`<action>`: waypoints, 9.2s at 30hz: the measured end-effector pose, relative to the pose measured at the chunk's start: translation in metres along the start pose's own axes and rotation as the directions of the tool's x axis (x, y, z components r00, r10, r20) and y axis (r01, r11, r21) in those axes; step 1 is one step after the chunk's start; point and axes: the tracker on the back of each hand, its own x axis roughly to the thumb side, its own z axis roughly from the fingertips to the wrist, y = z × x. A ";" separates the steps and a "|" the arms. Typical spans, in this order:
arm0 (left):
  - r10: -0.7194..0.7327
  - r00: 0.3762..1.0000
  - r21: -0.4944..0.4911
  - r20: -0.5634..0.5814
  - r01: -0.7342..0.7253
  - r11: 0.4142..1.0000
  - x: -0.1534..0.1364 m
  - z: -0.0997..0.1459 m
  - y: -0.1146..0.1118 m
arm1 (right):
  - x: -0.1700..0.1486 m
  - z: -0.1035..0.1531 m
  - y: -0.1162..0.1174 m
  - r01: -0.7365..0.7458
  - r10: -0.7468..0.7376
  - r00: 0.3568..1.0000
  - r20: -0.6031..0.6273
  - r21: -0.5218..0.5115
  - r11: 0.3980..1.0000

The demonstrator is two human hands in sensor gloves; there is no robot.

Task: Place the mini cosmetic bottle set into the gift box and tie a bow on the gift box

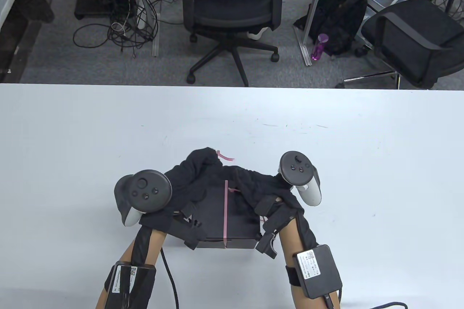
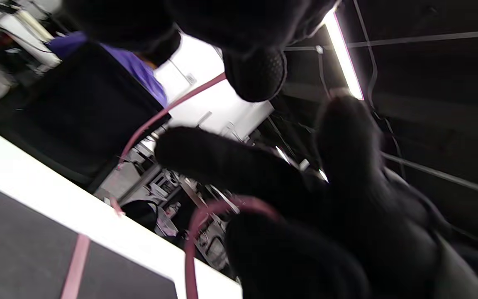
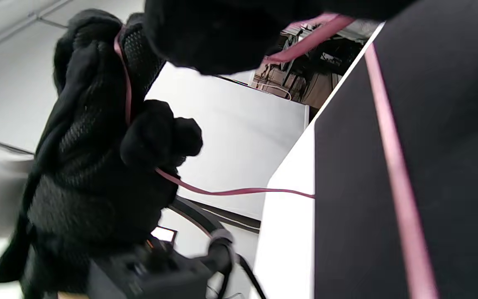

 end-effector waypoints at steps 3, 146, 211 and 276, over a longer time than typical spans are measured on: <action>-0.075 0.993 -0.047 0.086 0.079 0.996 0.010 0.004 -0.009 | -0.002 -0.003 -0.004 0.123 -0.122 0.992 0.010 -0.017 0.992; -0.768 0.504 -0.560 -0.395 0.531 0.636 -0.163 0.088 -0.041 | -0.097 0.098 -0.035 -0.887 0.670 0.435 -0.602 -0.160 0.432; 0.071 0.885 -0.202 -0.460 -0.182 0.962 -0.153 0.087 -0.058 | -0.057 0.076 0.014 -0.871 0.755 0.482 -0.446 -0.343 0.353; 0.025 0.873 -0.243 -0.488 -0.164 0.956 -0.043 0.022 -0.070 | 0.004 0.085 0.050 -0.837 0.896 0.427 -0.119 -0.427 0.342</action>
